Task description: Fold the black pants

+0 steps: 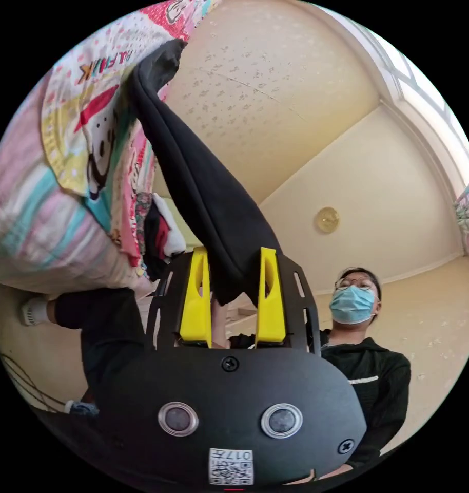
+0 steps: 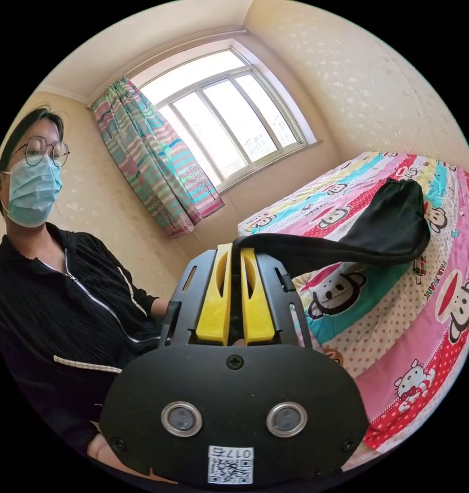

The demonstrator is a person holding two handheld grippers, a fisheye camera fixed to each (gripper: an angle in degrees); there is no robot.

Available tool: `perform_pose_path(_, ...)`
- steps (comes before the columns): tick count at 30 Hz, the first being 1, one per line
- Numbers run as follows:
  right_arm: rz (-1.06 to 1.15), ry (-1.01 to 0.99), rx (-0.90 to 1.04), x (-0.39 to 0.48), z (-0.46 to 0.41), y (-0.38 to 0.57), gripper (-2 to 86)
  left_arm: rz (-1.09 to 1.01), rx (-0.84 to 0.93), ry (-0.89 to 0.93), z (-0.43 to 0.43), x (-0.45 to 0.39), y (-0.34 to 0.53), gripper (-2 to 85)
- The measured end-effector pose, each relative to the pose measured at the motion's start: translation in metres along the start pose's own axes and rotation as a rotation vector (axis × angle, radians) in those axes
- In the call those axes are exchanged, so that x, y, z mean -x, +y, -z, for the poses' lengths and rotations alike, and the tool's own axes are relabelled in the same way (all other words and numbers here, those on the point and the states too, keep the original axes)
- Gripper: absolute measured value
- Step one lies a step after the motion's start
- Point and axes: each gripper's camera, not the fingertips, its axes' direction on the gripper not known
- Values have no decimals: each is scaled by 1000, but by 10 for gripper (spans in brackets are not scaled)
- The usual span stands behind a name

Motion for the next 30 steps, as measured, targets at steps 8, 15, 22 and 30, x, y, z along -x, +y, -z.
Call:
perform_pose_path(8, 134, -31, -4, 90, 61, 1, 25, -492, 301, -345, -54, -169, 6, 48)
perform_pose_path(15, 159, 54, 69, 163, 79, 2, 28, -694, 519, -725, -129, -254, 73, 50)
perform_pose_path(22, 27, 147, -16, -23, 27, -124, 39, -603, 151, -834, -127, -196, -85, 50)
perform_pose_path(30, -259, 228, -29, -183, -22, -134, 107, -493, 48, -884, -106, -124, -215, 157)
